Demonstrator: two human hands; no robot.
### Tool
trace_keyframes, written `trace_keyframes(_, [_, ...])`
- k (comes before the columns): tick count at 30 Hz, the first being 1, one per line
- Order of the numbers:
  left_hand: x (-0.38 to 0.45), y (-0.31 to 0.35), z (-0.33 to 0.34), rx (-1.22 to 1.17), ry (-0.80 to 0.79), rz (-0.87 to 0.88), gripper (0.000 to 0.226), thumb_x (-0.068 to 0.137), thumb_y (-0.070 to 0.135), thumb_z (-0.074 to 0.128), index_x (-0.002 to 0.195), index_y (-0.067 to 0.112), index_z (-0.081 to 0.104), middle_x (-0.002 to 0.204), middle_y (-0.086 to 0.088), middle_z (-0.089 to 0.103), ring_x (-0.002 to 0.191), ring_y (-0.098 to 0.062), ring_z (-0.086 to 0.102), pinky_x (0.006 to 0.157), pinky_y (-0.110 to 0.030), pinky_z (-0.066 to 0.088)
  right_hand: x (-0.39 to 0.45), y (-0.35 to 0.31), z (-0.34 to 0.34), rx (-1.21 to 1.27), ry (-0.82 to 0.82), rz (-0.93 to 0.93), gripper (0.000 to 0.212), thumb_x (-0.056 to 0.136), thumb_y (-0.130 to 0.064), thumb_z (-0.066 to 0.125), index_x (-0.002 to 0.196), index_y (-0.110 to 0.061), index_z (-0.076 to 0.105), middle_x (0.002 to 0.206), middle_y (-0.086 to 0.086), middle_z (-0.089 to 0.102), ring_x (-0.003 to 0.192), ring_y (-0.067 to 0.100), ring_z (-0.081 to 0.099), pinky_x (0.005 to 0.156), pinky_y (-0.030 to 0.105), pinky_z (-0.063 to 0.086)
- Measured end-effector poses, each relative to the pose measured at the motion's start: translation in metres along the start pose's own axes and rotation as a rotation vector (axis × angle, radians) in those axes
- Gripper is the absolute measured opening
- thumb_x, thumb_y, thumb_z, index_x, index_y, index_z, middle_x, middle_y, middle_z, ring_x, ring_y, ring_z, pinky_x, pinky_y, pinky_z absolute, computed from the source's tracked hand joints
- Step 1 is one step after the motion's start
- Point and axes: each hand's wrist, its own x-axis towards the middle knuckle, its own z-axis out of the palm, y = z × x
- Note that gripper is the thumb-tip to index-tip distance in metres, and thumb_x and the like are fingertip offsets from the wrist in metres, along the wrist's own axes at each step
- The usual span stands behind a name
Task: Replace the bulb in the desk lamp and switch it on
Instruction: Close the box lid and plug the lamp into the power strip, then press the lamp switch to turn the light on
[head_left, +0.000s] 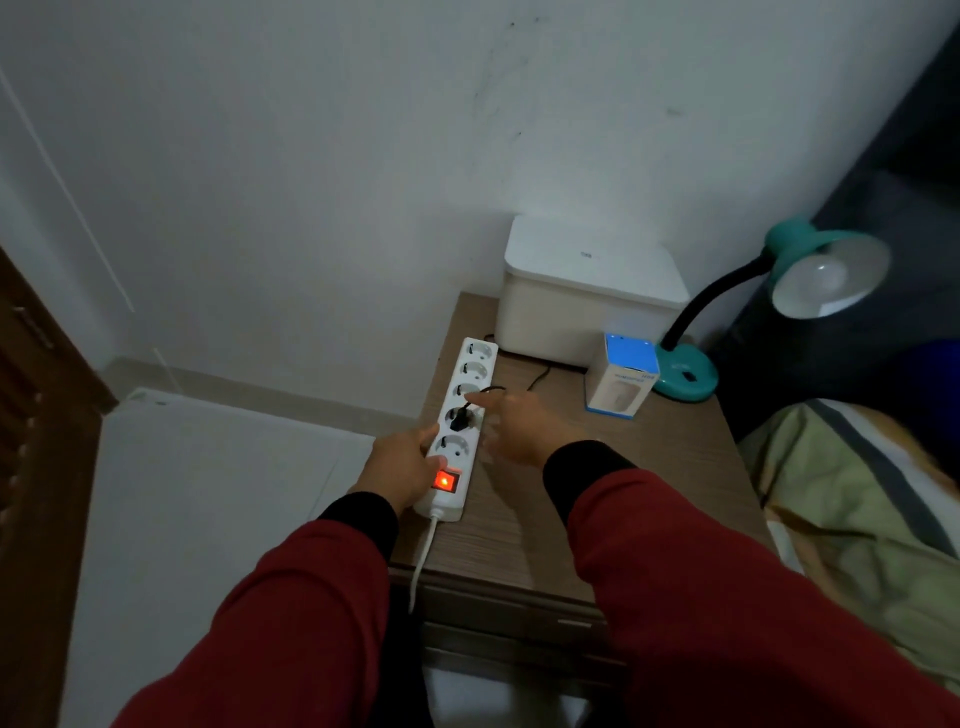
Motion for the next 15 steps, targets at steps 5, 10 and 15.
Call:
trace_keyframes(5, [0.002,0.015,-0.006,0.337,-0.028,-0.013,0.037,0.088,0.033,0.056,0.118,0.013,0.058,0.117,-0.008,0.064,0.107,-0.024,0.060,0.081,-0.027,0.045,-0.017,0.003,-0.020,-0.084,-0.104,0.106,0.047,0.091,-0.023,0.057,0.136,-0.013,0.048,0.139,0.011,0.051,0.127,0.026,0.050,0.103,0.035,0.043])
trace_keyframes(10, [0.002,0.044,-0.021,0.461,0.034,-0.077,0.042,0.088,0.033,0.059,0.116,0.002,0.057,0.121,-0.014,0.061,0.111,-0.027,0.060,0.086,-0.030,0.049,-0.023,0.016,-0.038,-0.177,-0.155,0.190,0.047,0.089,-0.035,0.059,0.124,-0.003,0.057,0.133,0.014,0.056,0.120,0.031,0.055,0.094,0.035,0.047])
trace_keyframes(15, [0.002,0.084,-0.033,0.503,0.080,-0.037,0.047,0.090,0.034,0.058,0.123,0.001,0.054,0.129,-0.013,0.056,0.121,-0.027,0.053,0.096,-0.031,0.047,-0.038,0.037,-0.068,-0.141,-0.099,0.236,0.052,0.088,-0.037,0.061,0.125,-0.002,0.054,0.134,0.014,0.054,0.122,0.032,0.053,0.098,0.039,0.044])
